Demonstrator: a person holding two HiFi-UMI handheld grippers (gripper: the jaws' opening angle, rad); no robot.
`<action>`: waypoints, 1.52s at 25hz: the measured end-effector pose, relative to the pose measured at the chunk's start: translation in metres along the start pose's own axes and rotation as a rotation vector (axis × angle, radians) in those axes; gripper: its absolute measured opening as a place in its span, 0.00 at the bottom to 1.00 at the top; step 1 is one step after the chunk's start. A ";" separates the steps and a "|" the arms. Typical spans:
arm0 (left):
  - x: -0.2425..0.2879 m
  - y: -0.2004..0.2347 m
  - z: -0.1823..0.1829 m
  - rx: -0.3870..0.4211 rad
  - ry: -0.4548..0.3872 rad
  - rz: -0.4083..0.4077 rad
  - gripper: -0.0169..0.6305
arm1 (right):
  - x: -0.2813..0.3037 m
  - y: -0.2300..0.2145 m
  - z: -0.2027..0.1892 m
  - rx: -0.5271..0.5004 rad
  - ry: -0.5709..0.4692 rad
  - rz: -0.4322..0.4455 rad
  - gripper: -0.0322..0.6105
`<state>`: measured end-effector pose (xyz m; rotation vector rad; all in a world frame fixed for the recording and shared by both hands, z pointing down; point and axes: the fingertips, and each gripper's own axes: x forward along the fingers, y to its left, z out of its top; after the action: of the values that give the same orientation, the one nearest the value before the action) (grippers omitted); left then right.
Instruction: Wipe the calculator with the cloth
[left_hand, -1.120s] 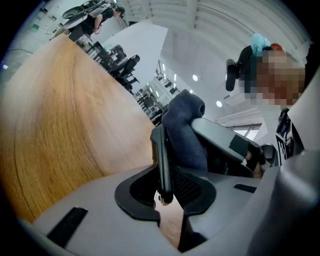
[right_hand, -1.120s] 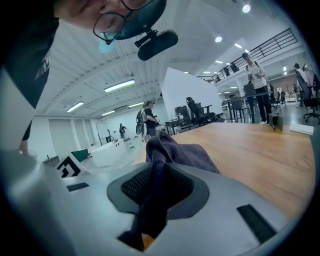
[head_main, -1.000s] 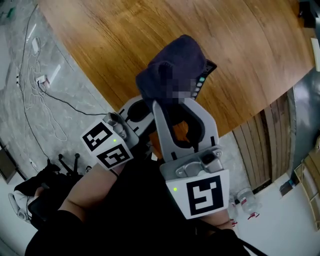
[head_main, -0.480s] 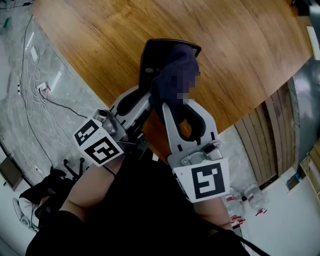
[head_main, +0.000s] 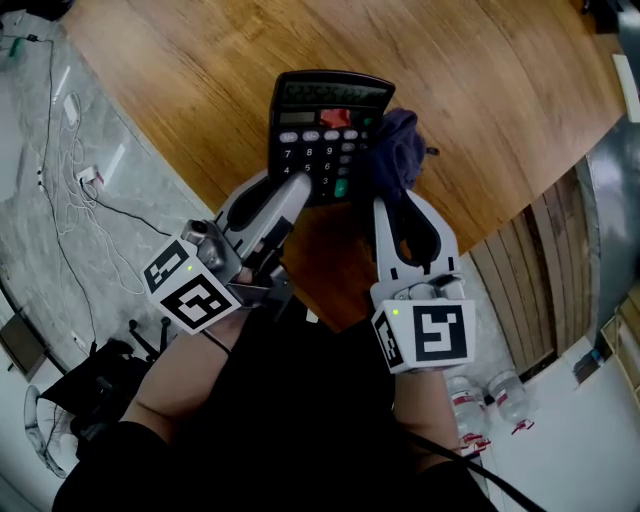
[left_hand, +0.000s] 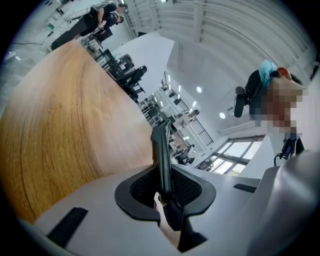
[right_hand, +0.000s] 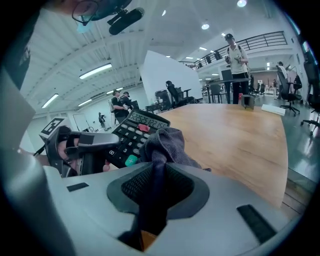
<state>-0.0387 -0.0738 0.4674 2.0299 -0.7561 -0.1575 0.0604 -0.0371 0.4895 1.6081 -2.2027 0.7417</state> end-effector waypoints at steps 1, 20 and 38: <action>-0.001 0.000 0.001 0.001 -0.002 -0.001 0.13 | 0.000 -0.002 0.000 0.001 0.000 -0.008 0.16; 0.000 -0.018 0.008 0.051 -0.020 0.020 0.13 | -0.012 0.075 0.062 -0.058 -0.115 0.163 0.16; -0.018 -0.092 0.069 0.016 -0.104 -0.004 0.13 | -0.049 0.033 0.101 -0.130 -0.103 0.048 0.16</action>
<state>-0.0388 -0.0788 0.3509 2.0507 -0.8211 -0.2620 0.0500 -0.0498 0.3735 1.5675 -2.3170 0.5273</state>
